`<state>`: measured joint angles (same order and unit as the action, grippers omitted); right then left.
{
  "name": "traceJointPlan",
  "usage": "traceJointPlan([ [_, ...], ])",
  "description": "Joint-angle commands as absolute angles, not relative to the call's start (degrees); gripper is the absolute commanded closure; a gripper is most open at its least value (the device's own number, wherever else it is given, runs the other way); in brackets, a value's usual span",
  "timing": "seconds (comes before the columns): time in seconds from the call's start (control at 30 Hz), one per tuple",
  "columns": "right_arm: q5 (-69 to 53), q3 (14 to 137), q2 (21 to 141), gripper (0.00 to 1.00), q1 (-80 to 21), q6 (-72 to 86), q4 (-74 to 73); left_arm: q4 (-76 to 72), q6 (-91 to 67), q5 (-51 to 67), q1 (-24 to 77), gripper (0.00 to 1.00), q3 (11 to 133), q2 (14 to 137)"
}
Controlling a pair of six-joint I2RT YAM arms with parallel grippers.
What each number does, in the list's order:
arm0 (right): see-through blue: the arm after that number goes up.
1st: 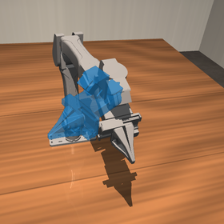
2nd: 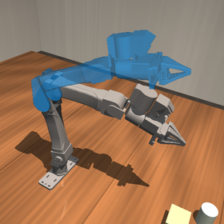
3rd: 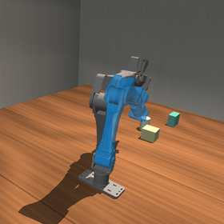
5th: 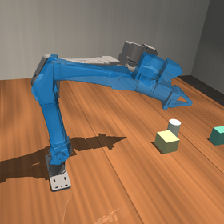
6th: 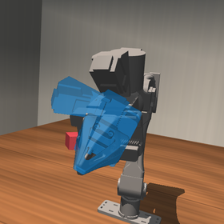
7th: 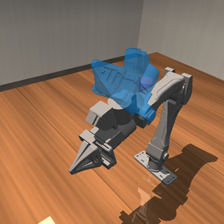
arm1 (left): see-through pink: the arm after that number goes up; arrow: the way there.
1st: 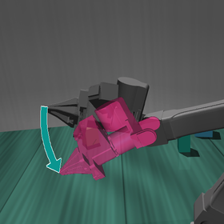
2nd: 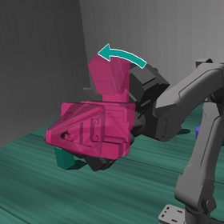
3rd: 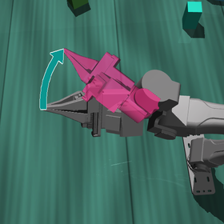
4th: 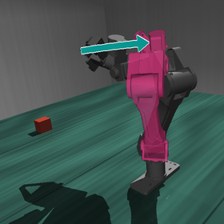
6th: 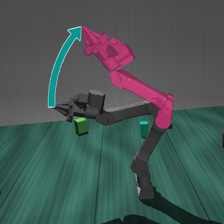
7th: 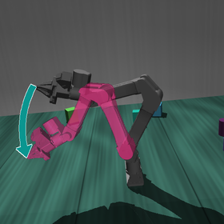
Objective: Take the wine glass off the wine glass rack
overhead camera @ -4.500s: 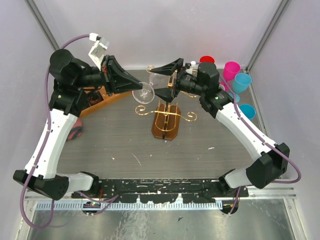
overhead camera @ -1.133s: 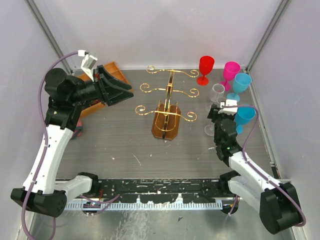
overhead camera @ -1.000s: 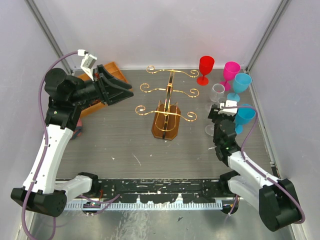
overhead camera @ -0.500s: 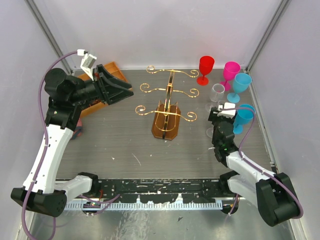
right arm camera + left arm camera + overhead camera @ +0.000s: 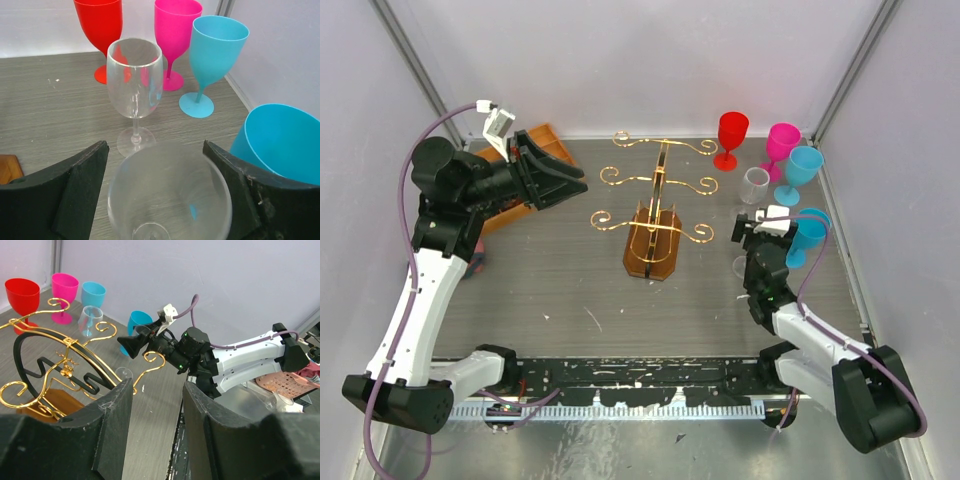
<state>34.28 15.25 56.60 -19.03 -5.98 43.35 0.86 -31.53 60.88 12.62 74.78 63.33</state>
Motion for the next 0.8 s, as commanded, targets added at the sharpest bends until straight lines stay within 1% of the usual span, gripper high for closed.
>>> traceJointPlan([
  [0.0,34.1,16.98,53.89,0.17,-20.27,-6.48,43.23,1.05,-30.61,60.56,12.37,0.49,74.29,62.84],
  [0.1,34.33,19.34,50.78,0.13,-21.08,-7.06,38.26,1.99,-30.0,59.96,12.33,0.5,74.5,62.78],
  [0.13,34.35,20.35,49.2,0.1,-21.36,-7.06,36.25,2.45,-29.69,59.76,12.25,0.5,74.53,62.76],
  [0.27,34.62,24.76,45.43,0.06,-22.07,-7.1,28.48,2.91,-29.65,59.19,12.22,0.5,74.19,62.76],
  [0.47,32.31,34.31,42.39,0.04,-22.61,-4.93,14.91,6.35,-28.29,56.57,12.22,0.5,74.94,63.03],
  [0.53,31.01,40.37,44.12,0.04,-22.6,-3.4,9.05,12.37,-25.78,52.02,11.82,0.48,77.05,63.51],
  [0.6,27.83,49.67,48.81,0.03,-22.64,-1.38,0.65,20.69,-23.1,45.23,10.79,0.46,80.34,64.86],
  [0.63,27.01,56.98,52.45,0.0,-22.63,0.5,-4.45,24.25,-22.54,42.21,10.05,0.45,81.93,66.22],
  [0.73,24.41,74.01,64.42,0.0,-22.51,1.3,-16.32,38.14,-22.51,28.61,7.72,0.42,89.14,70.75],
  [0.77,22.95,78.38,67.37,0.0,-22.24,1.28,-18.49,42.23,-22.5,25.16,6.75,0.12,91.45,72.05],
])
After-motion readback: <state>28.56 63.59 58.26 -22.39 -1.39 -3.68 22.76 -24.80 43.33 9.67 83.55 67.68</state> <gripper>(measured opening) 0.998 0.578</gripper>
